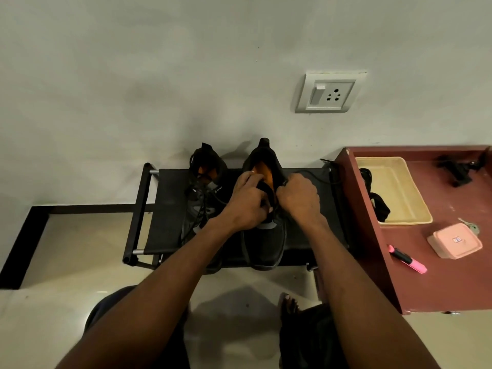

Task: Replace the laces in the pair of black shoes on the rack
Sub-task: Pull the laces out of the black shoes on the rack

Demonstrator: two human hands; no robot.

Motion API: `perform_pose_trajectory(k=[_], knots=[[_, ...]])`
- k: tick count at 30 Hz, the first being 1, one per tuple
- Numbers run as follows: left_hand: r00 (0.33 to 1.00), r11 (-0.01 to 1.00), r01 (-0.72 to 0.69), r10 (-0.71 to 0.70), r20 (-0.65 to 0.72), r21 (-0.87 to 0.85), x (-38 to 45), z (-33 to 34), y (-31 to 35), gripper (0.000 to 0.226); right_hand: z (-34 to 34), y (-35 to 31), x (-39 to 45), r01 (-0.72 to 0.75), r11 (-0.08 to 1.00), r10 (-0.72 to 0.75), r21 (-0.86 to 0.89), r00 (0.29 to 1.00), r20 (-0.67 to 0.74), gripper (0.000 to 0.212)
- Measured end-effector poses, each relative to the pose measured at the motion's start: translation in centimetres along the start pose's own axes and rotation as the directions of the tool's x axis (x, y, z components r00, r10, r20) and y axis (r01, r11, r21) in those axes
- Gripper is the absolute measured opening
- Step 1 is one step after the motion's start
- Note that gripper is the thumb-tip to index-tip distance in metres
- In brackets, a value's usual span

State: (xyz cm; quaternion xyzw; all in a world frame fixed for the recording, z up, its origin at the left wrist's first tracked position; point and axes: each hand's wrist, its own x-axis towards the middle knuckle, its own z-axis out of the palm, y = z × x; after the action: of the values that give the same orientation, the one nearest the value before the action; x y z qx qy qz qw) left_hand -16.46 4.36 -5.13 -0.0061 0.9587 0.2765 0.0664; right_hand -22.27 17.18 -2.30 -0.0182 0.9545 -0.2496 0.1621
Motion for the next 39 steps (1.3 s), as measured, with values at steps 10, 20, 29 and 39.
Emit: perform_pose_trajectory(k=[10,20,29,39], knots=[[0.875,0.892,0.365,-0.426,-0.228,-0.267,-2.1,-1.2,-0.1,0.022,-0.5,0.1,-0.1,0.005,1.0,-0.005,0.012,0.999,-0.045,0.007],[0.991,0.945,-0.101,0.123,-0.052,0.311,-1.0,1.1,1.2,0.033,0.2,0.0,0.2,0.064,0.997,-0.065,-0.035,0.997,-0.044,0.011],[0.988,0.991,0.002,-0.022,-0.155,-0.131,-0.8,-0.5,0.6,0.014,0.2,0.2,0.3,0.095,0.993,-0.101,-0.071,0.992,-0.078,0.014],[0.792,0.918,0.243,-0.375,-0.481,-0.314,-1.3,-2.3,-0.1,0.02,0.0,0.6,0.7,0.084,0.996,-0.087,-0.034,0.994,-0.074,0.01]])
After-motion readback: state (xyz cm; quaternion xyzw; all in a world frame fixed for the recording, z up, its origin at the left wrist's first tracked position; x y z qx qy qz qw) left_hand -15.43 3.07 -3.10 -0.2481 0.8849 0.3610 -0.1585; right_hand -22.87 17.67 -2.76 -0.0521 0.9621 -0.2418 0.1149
